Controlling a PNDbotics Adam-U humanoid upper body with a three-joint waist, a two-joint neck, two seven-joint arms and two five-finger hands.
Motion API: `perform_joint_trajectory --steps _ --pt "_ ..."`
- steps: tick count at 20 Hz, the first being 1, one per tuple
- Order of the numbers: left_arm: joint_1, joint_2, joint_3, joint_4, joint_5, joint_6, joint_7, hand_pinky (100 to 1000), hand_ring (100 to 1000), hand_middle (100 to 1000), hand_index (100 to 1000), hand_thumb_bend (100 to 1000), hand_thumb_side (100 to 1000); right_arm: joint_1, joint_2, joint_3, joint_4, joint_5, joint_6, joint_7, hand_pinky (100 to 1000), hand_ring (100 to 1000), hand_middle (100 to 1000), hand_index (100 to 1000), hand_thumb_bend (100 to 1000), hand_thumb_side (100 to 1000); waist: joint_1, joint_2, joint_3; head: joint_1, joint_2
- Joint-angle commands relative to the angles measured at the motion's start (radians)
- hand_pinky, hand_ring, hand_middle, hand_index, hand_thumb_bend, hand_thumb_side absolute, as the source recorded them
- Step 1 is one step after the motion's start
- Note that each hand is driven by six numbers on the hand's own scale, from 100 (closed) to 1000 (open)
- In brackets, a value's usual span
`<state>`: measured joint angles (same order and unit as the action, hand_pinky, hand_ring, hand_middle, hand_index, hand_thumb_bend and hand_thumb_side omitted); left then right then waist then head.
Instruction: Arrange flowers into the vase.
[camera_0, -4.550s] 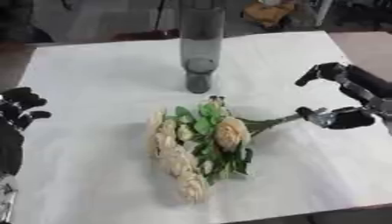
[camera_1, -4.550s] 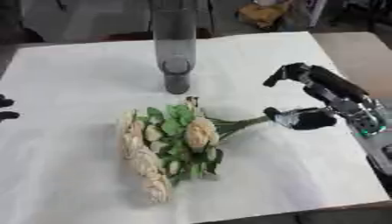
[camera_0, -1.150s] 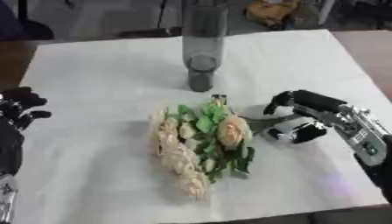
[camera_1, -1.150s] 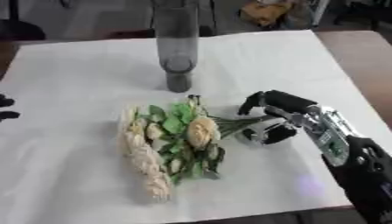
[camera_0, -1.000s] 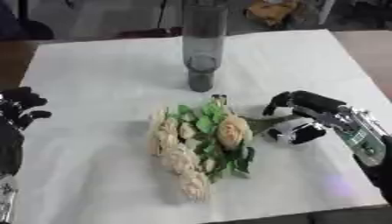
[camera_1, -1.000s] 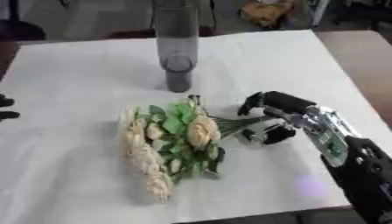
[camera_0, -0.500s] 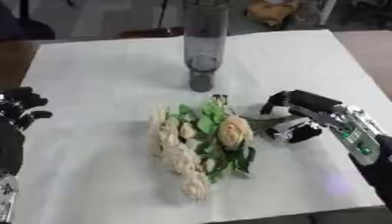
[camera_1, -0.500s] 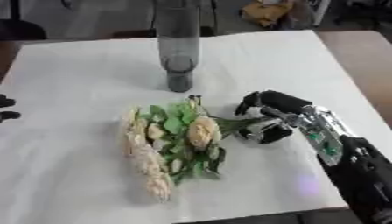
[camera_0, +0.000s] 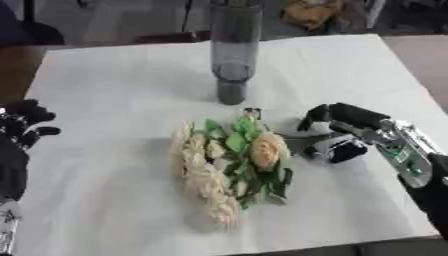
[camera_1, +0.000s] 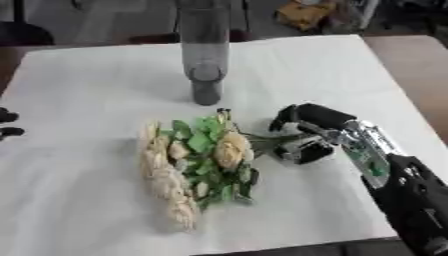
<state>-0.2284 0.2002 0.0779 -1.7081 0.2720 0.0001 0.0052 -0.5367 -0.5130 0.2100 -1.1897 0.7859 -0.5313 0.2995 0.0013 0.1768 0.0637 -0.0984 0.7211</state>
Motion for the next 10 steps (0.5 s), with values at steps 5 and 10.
perform_joint_trajectory --steps 5,10 --pt "-0.01 0.004 0.001 -0.01 0.003 -0.001 -0.001 571 644 552 656 626 803 -0.017 -0.013 -0.013 0.01 0.023 0.005 -0.019 755 745 623 761 282 294 0.013 -0.024 0.0 0.002 0.006" --pt "-0.01 0.004 0.001 -0.01 0.003 -0.001 -0.001 571 644 552 655 625 804 -0.023 -0.006 -0.014 0.011 0.021 0.008 -0.02 755 745 623 762 277 295 0.014 -0.025 0.003 0.002 0.005"
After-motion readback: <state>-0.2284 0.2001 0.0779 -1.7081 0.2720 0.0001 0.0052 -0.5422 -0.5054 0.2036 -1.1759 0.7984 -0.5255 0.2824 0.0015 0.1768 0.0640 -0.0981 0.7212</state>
